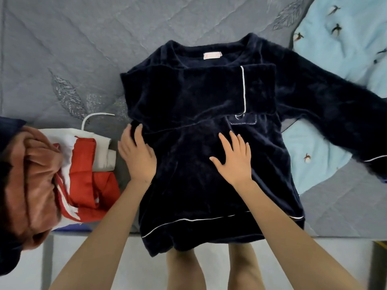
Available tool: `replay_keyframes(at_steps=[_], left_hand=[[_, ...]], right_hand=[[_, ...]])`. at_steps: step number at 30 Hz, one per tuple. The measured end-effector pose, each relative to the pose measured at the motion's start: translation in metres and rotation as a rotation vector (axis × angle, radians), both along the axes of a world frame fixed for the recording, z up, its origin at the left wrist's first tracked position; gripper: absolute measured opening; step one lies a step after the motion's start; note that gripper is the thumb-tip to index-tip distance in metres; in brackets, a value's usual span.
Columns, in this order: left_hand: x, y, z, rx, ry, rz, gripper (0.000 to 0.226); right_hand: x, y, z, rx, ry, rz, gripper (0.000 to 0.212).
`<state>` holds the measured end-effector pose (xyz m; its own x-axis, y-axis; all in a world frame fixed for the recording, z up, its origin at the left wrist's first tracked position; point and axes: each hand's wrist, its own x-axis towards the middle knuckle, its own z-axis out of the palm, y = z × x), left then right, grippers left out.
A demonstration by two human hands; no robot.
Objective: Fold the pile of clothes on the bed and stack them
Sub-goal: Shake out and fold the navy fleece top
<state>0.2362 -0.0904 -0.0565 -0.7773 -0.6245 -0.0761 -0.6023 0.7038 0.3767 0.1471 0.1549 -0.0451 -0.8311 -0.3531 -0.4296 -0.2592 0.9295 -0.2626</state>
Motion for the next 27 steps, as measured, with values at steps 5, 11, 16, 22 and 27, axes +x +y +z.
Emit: replay_keyframes(at_steps=[5, 11, 16, 22, 27], left_hand=[[-0.03, 0.054, 0.011, -0.01, -0.057, -0.356, 0.063], [-0.086, 0.128, 0.011, -0.029, -0.128, -0.521, 0.061], [-0.131, 0.194, 0.013, -0.036, -0.14, -0.619, 0.066], [-0.176, 0.262, 0.02, -0.063, -0.125, -0.696, 0.066], [-0.207, 0.313, 0.019, -0.074, -0.149, -0.78, 0.063]], right_hand=[[-0.017, 0.034, 0.007, -0.015, 0.055, -0.053, 0.074], [-0.056, 0.102, 0.02, -0.044, 0.134, -0.126, 0.073], [-0.089, 0.167, 0.034, -0.122, 0.227, -0.223, 0.072], [-0.12, 0.237, 0.045, -0.165, 0.286, -0.33, 0.07], [-0.135, 0.292, 0.052, -0.168, 0.308, -0.392, 0.07]])
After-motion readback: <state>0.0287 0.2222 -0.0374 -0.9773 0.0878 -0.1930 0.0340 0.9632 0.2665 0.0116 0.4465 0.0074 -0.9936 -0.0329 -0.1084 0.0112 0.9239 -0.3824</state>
